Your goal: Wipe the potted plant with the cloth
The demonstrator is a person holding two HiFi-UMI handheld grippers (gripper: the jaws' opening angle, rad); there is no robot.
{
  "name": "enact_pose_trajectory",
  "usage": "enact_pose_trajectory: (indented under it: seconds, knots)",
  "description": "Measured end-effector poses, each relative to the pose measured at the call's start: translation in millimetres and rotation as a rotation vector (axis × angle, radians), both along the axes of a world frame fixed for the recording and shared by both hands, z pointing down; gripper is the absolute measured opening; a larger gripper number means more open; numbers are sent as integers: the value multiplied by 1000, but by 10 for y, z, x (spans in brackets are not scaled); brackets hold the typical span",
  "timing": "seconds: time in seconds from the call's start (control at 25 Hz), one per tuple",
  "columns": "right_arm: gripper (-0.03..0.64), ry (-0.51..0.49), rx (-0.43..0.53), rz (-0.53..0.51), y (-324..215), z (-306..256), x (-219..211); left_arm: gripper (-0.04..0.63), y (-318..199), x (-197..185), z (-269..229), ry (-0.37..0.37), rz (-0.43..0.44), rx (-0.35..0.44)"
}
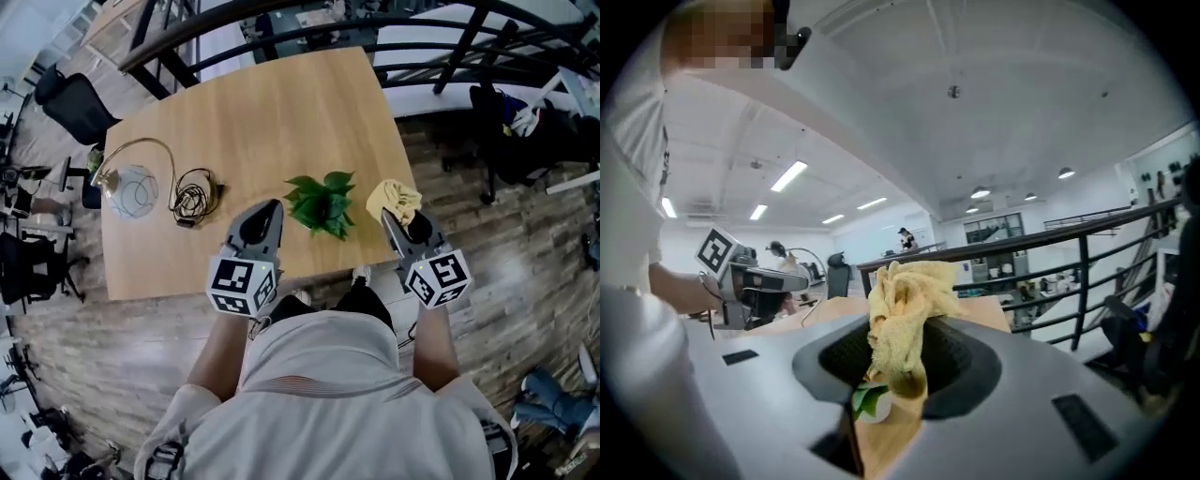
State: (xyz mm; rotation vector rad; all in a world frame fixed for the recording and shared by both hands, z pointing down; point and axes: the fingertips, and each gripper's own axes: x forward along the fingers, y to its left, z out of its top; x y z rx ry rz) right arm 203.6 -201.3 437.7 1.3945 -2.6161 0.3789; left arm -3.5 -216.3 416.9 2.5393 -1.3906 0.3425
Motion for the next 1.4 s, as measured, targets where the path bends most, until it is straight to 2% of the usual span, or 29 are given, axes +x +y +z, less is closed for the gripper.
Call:
enact_pose_trajectory:
  seconds: [0.16, 0.28, 0.44, 0.6, 0.76, 0.84, 0.92, 1.0, 1.12, 1.4]
  knots:
    - [184, 4, -7, -156, -368, 25, 93, 17, -130, 12, 76, 23, -134, -42]
    - [184, 16, -44, -218, -533, 155, 120, 17, -139, -48, 184, 61, -213, -85]
    - [184, 13, -81, -272, -611, 303, -52, 17, -115, -204, 520, 125, -268, -198]
    - [184, 11, -113, -295, -617, 393, -298, 18, -127, -339, 796, 181, -255, -278]
    - [184, 36, -138, -303, -588, 446, -462, 20, -99, -383, 1159, 280, -243, -385]
    - [184, 43, -142, -292, -582, 463, -528, 24, -75, -338, 1381, 395, -213, -469]
    - [184, 55, -147, -279, -564, 481, -563, 101, -39, -216, 1601, 571, -161, -575]
    - [184, 65, -156, -262, -549, 502, -562, 127, -17, -124, 1793, 677, -133, -653]
    - [184, 77, -164, -241, -536, 501, -534, 127, -21, -57, 1935, 718, -124, -697]
    - [184, 85, -183, -232, -533, 541, -556, 127, 21, -85, 1989, 814, -134, -733]
